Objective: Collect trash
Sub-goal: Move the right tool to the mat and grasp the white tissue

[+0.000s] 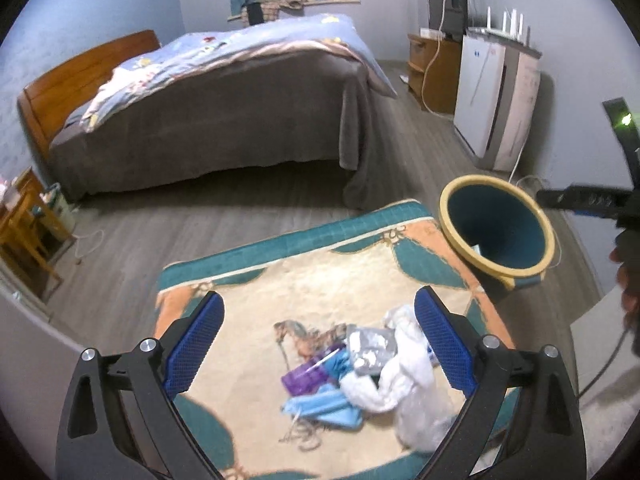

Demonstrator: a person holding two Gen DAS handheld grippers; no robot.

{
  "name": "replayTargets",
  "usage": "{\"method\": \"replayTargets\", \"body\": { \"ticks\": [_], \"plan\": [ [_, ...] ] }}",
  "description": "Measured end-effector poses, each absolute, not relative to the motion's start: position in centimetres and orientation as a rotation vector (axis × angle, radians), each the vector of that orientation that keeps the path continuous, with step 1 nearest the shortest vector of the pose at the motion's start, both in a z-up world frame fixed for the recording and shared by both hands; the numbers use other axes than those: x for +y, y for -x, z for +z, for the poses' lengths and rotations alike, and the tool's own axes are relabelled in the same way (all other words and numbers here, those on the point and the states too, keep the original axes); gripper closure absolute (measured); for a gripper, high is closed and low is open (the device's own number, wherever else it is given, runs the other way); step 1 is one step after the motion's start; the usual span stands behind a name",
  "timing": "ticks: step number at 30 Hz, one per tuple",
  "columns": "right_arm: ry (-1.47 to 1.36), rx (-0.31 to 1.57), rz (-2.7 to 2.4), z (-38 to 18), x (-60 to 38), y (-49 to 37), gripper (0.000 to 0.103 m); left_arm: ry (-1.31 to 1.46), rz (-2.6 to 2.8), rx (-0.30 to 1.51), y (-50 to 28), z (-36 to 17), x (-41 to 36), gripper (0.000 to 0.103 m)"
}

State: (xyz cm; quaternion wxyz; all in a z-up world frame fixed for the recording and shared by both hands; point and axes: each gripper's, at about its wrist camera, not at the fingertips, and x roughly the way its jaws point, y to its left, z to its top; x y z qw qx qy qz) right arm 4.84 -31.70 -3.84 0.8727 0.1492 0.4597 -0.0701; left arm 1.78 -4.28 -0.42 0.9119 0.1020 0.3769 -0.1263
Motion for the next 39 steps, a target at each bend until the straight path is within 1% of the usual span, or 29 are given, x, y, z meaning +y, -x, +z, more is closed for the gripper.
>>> {"method": "replayTargets", "body": {
  "ticks": [5,8,12,17,25,35,39],
  "plan": [
    [-0.282,1.002,-0.092,-4.4,-27.4,-3.4,0.006,-0.202,-0.255,0.711,1.1,0.7,-2.0,0.006],
    [-0.294,1.023,-0.064,-4.9,-25.5,-2.8,0.006,-0.155,-0.251,0.721,1.5,0.4,-0.7,0.006],
    [-0.234,1.039,-0.06,-5.4,-23.2,-2.3,0.006,-0.134,-0.23,0.726,1.7,-0.3,1.0,0.006],
    [-0.161,1.049,-0.077,-6.1,-21.6,-1.7,0.006,-0.102,-0.195,0.771,1.2,-1.6,2.7,0.006],
    [-0.124,1.076,-0.092,-8.0,-19.2,-2.3,0.006,-0.005,-0.178,0.825,0.5,-3.0,4.6,0.006],
    [-0.048,1.138,-0.045,-10.7,-15.6,-4.1,0.006,-0.081,-0.139,0.899,-1.1,-5.6,4.7,0.006],
    [-0.075,1.168,-0.044,-12.0,-15.3,-5.1,0.006,-0.086,-0.133,0.912,-1.7,-6.1,5.0,0.006]
  ]
}}
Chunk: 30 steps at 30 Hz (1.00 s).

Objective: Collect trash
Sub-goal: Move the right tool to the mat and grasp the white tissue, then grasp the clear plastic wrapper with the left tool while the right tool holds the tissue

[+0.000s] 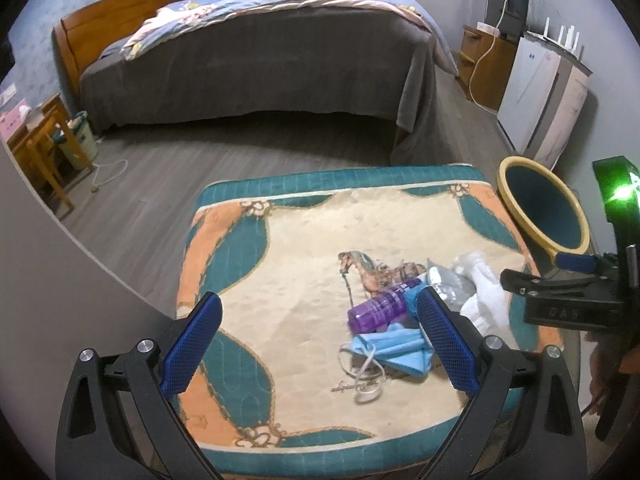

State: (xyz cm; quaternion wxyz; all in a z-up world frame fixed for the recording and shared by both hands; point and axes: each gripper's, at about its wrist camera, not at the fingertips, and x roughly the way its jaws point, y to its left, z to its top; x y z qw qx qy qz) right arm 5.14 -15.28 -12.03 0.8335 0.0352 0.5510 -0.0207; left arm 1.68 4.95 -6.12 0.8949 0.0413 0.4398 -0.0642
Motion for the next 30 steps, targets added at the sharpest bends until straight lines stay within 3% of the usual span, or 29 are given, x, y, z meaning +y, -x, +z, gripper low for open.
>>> {"method": "replayTargets", "body": {
  "ticks": [2,7,14,24,30],
  "plan": [
    [-0.08,1.18,-0.052,-12.7,-15.3,-5.6,0.009,-0.092,-0.132,0.913,-1.8,-6.3,4.9,0.006],
    [-0.118,1.224,-0.049,-14.3,-15.3,-6.7,0.031,-0.105,-0.135,0.917,-2.2,-6.5,4.8,0.006],
    [-0.115,1.271,-0.015,-15.9,-14.3,-7.7,0.049,-0.123,-0.143,0.916,-2.8,-6.8,4.4,0.006],
    [-0.082,1.276,0.014,-15.9,-14.1,-7.8,0.086,-0.121,-0.135,0.907,-2.9,-6.6,4.1,0.006],
    [-0.106,1.224,0.031,-14.0,-14.5,-7.6,0.091,-0.137,-0.138,0.903,-2.8,-6.6,3.7,0.006]
  ]
}}
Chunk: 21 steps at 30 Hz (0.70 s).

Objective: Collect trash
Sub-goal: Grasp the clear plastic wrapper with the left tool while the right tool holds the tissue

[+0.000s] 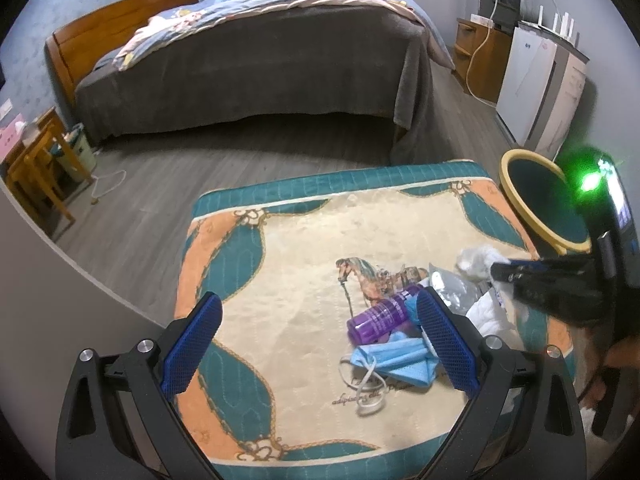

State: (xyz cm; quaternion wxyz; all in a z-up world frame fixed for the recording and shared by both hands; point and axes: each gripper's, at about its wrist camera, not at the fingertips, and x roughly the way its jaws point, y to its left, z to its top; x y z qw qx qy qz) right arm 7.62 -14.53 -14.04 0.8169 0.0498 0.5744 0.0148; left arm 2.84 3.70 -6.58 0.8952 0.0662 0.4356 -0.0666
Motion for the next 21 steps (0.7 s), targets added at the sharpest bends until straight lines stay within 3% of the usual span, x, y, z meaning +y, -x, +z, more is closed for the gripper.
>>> {"method": "replayTargets", "body": {
  "ticks": [21],
  "plan": [
    [-0.154,1.077,0.014,-8.0,-18.6,-7.1,0.092,-0.145,-0.249,0.949,-2.9,-8.4,0.0,0.006]
  ]
}}
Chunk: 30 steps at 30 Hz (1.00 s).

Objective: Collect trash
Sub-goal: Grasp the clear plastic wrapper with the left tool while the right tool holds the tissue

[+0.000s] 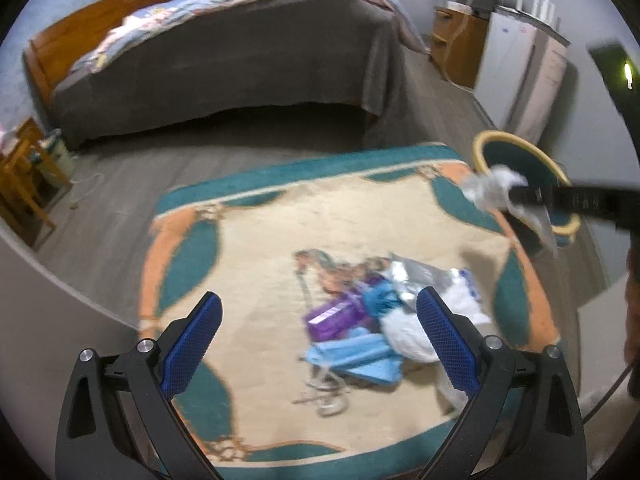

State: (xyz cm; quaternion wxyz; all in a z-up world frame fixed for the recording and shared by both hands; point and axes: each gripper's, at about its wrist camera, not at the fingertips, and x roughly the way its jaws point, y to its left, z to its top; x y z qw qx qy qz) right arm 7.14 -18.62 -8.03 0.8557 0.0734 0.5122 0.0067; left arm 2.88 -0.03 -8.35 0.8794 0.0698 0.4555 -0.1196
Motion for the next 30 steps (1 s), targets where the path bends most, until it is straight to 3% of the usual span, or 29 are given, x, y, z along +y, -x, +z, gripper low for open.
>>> {"method": "replayTargets", "body": {
  "ticks": [3,7,14,16,21,30],
  "plan": [
    [-0.177,1.066,0.014,-7.6,-19.5,-7.2,0.092,-0.156,-0.322,1.001,-2.9,-9.9,-2.0,0.01],
    [-0.189,1.086,0.015,-8.2,-20.1,-7.3,0.092,-0.221,-0.405,1.069,-2.7,-12.0,-4.8,0.034],
    [-0.201,1.09,0.024,-8.4,-21.0,-7.5,0.092,-0.273,-0.421,1.167,-3.0,-15.2,-6.6,0.045],
    [-0.203,1.089,0.029,-8.4,-21.1,-7.6,0.092,-0.264,-0.415,1.18,-3.4,-15.8,-6.6,0.061],
    [-0.209,1.079,0.041,-8.0,-21.5,-7.5,0.092,-0.237,-0.425,1.188,-3.7,-16.0,-6.1,0.081],
    [-0.239,1.055,0.054,-7.2,-22.0,-7.7,0.092,-0.254,-0.41,0.95,-3.3,-10.2,-5.4,0.087]
  ]
}}
